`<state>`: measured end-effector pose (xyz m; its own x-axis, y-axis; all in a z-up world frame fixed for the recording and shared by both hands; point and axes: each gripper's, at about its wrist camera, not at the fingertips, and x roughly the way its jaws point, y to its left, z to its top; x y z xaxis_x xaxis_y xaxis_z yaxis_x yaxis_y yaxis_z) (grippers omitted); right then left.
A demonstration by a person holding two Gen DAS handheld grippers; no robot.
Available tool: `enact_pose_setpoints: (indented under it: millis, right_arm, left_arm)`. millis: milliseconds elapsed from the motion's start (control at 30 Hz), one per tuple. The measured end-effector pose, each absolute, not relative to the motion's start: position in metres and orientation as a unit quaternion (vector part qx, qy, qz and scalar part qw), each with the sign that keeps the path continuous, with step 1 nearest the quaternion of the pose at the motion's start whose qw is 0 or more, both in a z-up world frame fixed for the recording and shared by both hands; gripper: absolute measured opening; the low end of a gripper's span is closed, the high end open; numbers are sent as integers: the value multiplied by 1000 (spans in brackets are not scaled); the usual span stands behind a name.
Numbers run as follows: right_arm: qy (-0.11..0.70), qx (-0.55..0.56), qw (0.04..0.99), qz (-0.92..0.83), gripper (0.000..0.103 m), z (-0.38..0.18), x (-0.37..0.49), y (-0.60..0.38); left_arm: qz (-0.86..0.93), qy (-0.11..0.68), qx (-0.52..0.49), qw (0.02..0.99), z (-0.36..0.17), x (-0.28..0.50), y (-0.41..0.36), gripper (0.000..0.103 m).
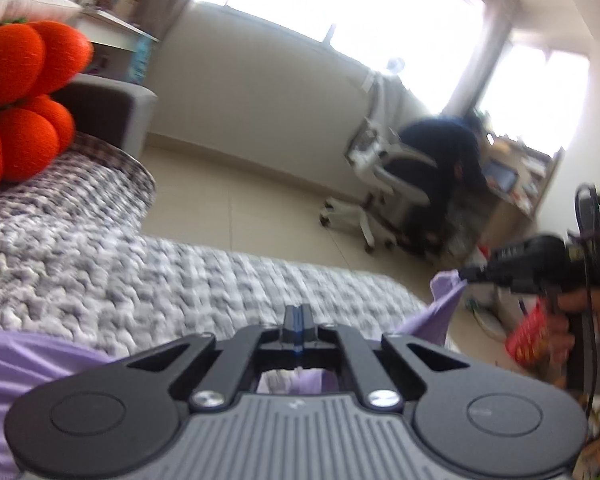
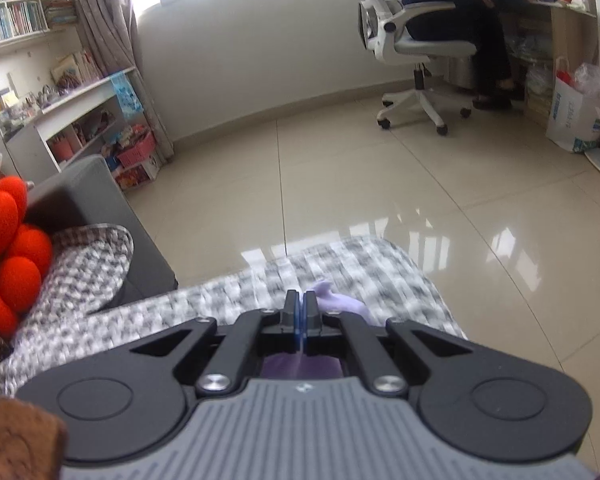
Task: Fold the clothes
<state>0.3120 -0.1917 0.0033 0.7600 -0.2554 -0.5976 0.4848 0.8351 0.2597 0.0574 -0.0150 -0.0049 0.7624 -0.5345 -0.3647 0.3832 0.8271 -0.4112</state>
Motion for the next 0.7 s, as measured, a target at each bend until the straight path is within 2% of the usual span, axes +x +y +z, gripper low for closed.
enact_pose_setpoints:
  millis: [167,233,267,367,467,567,633,667,700]
  right_arm:
    - [266,214,919,-196,0,16,334,-198]
    - [262,214,921,-195,0,21,339,-199]
    - [260,215,922,-193,0,24,342,-199]
    - [250,217,925,-185,0,36,349,-200]
    - [234,216,931,-178,0,52,354,-200]
    - [219,211,937,-173,0,68,356,-199]
    - [212,209,940,-168,0,76,356,-197]
    - [209,206,941,-166,0,78,356,-196]
    - [208,201,943,-165,0,80,356,-195]
  left_arm:
    - [-260,241,-185,917,-2,63,-17,0]
    - [-263,254,-167,916,-7,65,-23,5]
    - [-265,262,-155,915,-9,65,-26,13]
    - [-263,280,-110,917,-17,70,-35,46]
    - [-261,287,-80,918,-23,71,-43,54]
    - [-235,293,-67,924,-31,76,-46,53]
    - [-202,296,-65,931,-35,82,-44,39]
    - [-184,302,-69,933,-37,86,-41,27]
    - [-174,307,-77,932,-40,89,-37,23]
